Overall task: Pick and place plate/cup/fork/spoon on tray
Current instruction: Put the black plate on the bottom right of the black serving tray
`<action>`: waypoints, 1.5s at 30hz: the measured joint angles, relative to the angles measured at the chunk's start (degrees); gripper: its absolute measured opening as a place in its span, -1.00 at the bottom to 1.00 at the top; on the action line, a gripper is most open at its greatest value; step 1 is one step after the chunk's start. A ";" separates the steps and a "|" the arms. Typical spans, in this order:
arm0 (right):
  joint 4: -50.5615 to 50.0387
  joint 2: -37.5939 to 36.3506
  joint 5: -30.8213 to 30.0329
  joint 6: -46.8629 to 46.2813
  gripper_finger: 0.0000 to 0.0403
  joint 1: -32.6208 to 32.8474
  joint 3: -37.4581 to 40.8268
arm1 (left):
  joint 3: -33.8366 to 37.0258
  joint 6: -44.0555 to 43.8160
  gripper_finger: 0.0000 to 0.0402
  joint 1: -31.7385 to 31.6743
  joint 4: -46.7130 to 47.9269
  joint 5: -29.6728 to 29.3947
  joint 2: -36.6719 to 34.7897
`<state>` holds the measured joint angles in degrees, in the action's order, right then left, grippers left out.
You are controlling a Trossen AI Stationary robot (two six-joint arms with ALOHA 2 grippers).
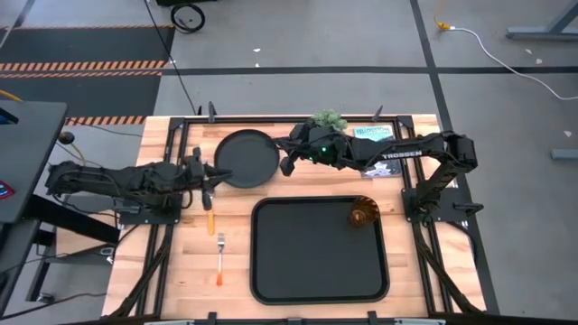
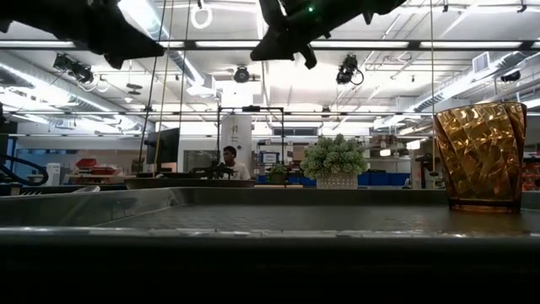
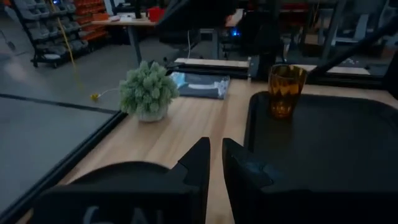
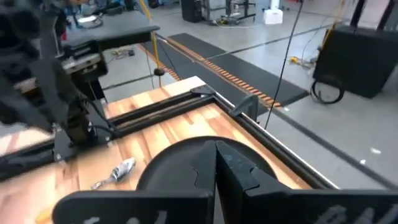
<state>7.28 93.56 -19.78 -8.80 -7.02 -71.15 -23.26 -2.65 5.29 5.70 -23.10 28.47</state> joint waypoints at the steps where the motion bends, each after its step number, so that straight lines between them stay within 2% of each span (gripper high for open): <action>1: 0.43 -0.13 -0.41 1.13 -0.94 0.23 0.02 | 0.48 -0.19 -0.75 0.00 0.47 -0.05 -0.38; 10: 2.06 -1.35 -1.19 3.43 -0.94 0.04 0.02 | 1.24 0.42 -0.75 -0.36 -0.34 -2.98 -0.79; 19: 1.97 -1.37 -1.17 3.02 -0.94 0.04 0.02 | 1.20 -1.61 -0.65 -0.36 -0.44 -6.00 -0.32; 24: 1.85 -0.70 -1.15 3.00 -0.94 -0.31 0.02 | 1.22 -4.14 -0.64 -1.80 0.13 -10.94 3.07; 27: 1.89 -0.28 -1.15 3.28 -0.94 -0.35 0.02 | 1.24 -3.98 -0.64 -5.44 -0.21 -10.24 5.83; 33: 0.48 -0.28 -1.13 6.34 -0.94 0.41 0.02 | 1.26 -4.24 -0.65 -16.90 -1.51 0.06 10.56; 37: -3.37 -0.28 -0.96 8.03 -0.94 0.93 0.02 | 1.26 -6.19 -0.65 -23.86 -1.50 4.40 13.83; 45: -9.44 -0.28 -1.00 9.59 -0.94 1.03 0.02 | 1.26 -13.09 -0.60 -36.02 -1.42 7.38 20.83</action>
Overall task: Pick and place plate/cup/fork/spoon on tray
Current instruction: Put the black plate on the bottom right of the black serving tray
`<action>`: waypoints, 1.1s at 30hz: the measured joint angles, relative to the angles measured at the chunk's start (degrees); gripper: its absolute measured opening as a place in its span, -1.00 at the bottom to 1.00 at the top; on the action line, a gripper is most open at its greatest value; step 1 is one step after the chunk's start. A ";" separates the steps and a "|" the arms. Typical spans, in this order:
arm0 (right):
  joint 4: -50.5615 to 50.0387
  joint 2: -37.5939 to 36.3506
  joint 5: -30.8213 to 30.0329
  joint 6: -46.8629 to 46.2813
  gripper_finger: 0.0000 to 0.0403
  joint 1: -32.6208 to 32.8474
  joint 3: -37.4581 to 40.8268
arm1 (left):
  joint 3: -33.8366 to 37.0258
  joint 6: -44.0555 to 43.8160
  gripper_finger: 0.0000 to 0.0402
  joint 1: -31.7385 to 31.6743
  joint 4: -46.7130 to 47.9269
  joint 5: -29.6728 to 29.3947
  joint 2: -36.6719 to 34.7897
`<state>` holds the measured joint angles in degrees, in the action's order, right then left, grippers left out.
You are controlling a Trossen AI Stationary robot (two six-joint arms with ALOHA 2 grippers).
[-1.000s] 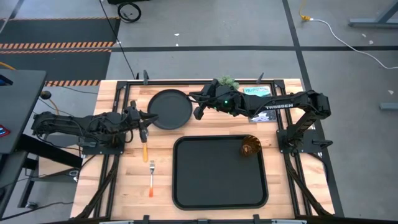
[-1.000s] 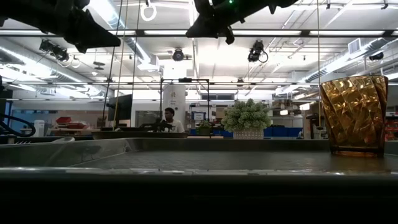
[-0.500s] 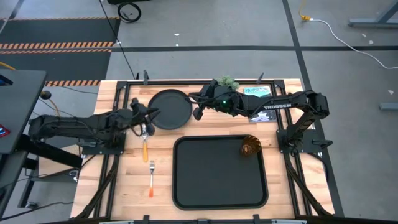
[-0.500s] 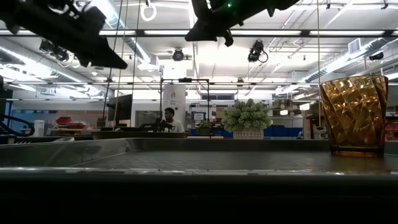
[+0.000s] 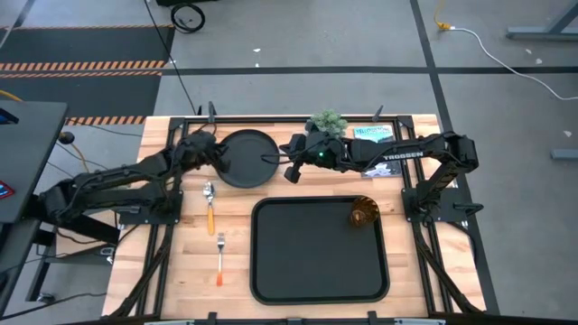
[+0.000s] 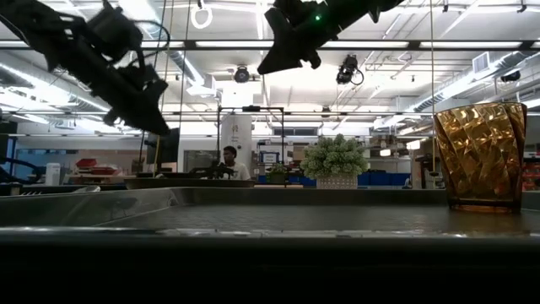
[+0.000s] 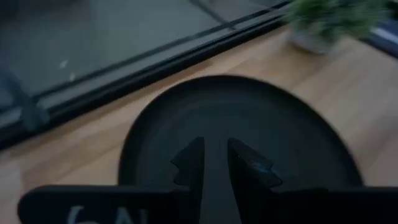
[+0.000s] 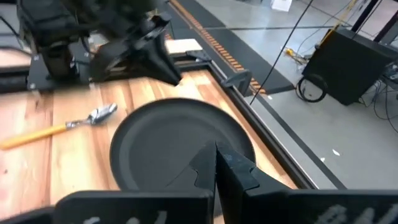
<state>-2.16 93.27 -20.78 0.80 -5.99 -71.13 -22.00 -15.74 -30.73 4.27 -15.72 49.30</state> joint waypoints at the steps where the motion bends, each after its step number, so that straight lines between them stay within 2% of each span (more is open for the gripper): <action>1: -0.71 0.00 -0.01 0.28 -0.94 0.15 0.00 | 0.00 -0.62 -0.58 -1.28 0.10 0.56 0.83; 7: -0.58 -0.02 -0.15 2.02 -0.94 2.39 2.05 | 0.00 -5.96 -0.37 -7.02 0.78 1.07 5.08; 14: -0.20 -0.02 -0.15 3.37 -0.94 5.22 4.11 | -0.46 -8.06 -0.16 -10.97 4.02 1.42 9.43; 22: 0.46 -0.02 3.55 2.41 -0.94 7.26 4.20 | -8.37 -6.33 -0.07 -16.33 12.47 1.83 16.19; 28: 0.40 -0.02 8.73 2.41 -0.94 8.04 4.20 | -11.57 -5.80 -0.06 -20.82 14.05 10.35 22.08; 33: 0.38 -0.02 9.22 2.38 -0.94 9.01 4.20 | -11.81 -4.35 -0.06 -22.26 14.21 14.41 25.80</action>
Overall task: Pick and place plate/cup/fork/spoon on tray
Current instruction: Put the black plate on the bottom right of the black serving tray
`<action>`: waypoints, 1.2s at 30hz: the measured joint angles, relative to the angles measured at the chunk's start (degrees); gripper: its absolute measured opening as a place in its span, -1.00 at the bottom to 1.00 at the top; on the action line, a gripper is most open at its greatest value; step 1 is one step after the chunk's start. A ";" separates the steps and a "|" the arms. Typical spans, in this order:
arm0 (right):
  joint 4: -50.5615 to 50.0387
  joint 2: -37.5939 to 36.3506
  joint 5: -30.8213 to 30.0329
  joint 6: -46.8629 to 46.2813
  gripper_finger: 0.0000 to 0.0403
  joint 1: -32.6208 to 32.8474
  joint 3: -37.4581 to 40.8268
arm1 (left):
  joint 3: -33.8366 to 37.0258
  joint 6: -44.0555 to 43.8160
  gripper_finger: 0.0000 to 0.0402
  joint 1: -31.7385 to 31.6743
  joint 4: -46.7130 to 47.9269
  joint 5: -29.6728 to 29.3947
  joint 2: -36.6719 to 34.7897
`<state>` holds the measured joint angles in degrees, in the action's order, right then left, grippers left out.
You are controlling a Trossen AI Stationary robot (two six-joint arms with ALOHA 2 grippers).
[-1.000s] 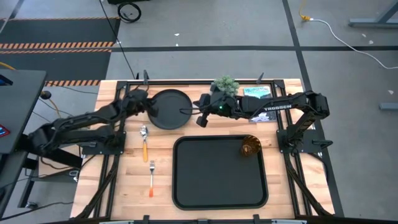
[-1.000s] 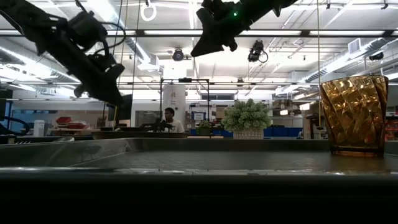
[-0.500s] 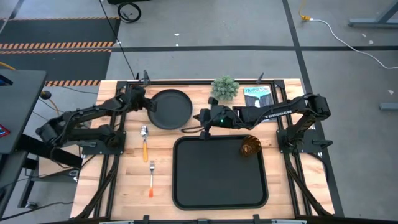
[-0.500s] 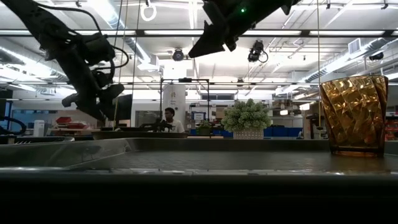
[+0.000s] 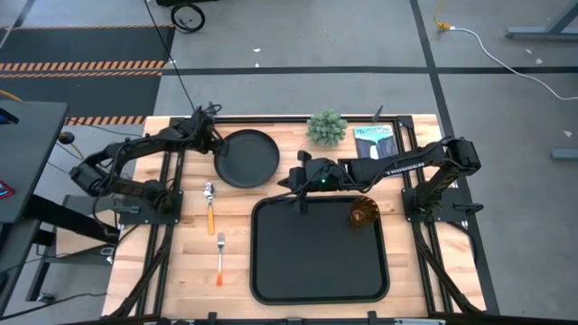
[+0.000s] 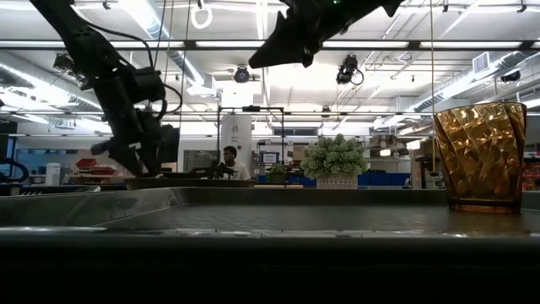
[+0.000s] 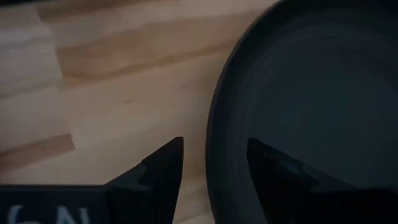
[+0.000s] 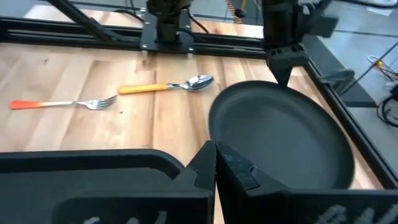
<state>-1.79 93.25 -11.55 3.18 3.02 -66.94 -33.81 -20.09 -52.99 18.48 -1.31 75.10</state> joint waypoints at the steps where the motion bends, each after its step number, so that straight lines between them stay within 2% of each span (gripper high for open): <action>1: 0.00 0.00 0.23 0.00 -0.94 0.16 0.00 | -0.02 0.10 -0.06 0.00 0.21 0.10 0.71; 16: 1.33 0.00 1.01 0.00 -0.94 0.81 0.00 | -0.02 -0.23 -0.11 1.20 3.10 0.12 2.88; 36: 2.15 0.00 1.03 0.00 -0.94 0.79 0.00 | -0.02 -0.46 -0.83 1.20 4.64 0.26 2.85</action>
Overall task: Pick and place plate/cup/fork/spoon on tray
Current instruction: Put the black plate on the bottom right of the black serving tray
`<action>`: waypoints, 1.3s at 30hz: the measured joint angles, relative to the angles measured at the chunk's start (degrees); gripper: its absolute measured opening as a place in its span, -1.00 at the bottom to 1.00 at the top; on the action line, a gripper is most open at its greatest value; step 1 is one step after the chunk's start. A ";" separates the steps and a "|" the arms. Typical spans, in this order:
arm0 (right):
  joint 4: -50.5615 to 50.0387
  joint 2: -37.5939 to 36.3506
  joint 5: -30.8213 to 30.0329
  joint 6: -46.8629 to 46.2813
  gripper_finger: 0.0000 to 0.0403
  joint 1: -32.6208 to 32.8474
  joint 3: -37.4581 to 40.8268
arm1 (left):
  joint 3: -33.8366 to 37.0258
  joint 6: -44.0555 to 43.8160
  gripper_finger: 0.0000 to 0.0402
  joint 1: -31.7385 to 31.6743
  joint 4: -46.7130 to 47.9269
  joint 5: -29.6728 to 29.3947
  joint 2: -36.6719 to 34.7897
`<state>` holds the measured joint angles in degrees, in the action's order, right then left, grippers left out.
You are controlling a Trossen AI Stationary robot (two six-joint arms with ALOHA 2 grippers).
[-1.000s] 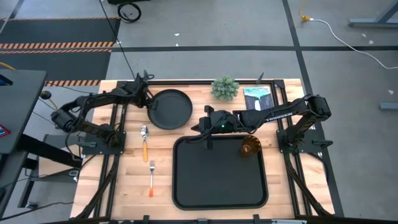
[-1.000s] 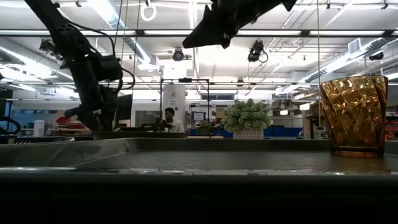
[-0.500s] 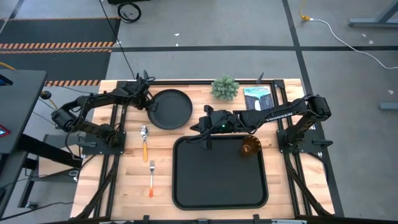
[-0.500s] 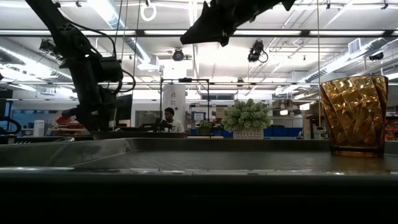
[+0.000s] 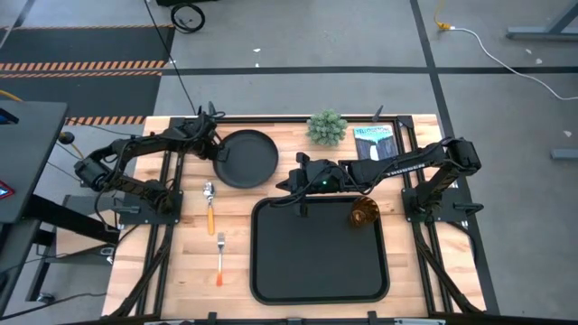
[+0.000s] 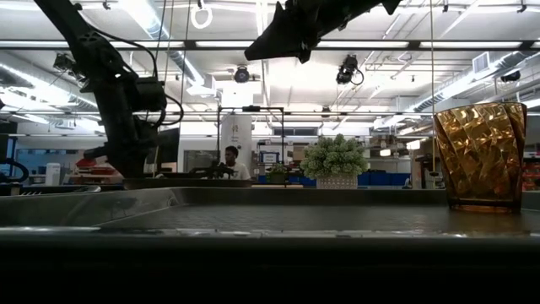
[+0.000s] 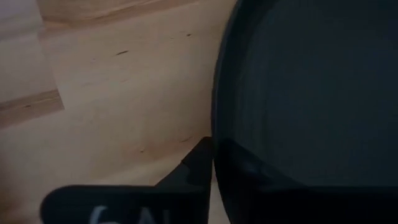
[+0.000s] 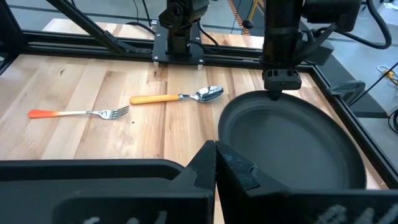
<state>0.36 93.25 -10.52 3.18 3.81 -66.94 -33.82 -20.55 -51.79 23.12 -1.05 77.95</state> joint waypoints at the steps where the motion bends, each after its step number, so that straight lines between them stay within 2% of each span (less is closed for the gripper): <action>1: 0.00 0.00 0.02 -0.02 -0.94 0.00 0.00 | 0.00 -0.08 -0.86 0.00 -0.12 0.08 -0.02; 5: 0.00 0.00 0.19 -0.04 -0.94 0.00 0.00 | -0.02 -0.27 -0.92 0.00 -0.32 0.30 -0.06; 16: -0.07 0.00 0.20 -0.61 -0.94 0.00 0.00 | 0.00 -1.12 -0.93 0.02 -2.19 0.17 -0.06; 21: -0.08 0.00 0.20 -0.59 -0.94 0.00 0.00 | -0.31 0.00 -0.93 -0.02 -1.97 3.43 -0.06; 30: -3.20 0.00 0.20 -1.99 -0.94 0.02 0.00 | -6.78 1.83 -0.94 0.96 3.98 4.21 -0.39; 36: -4.90 -1.02 -0.51 -2.56 -0.94 0.38 0.00 | -10.56 2.37 -0.94 4.42 7.33 4.25 -0.39; 39: -5.83 -2.22 -2.74 -2.18 -0.94 0.84 0.00 | -12.51 2.40 -0.94 6.54 9.20 4.25 -0.39</action>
<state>-5.47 91.03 -13.26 1.00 4.65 -66.94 -46.33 -18.14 -45.25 32.32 3.20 77.56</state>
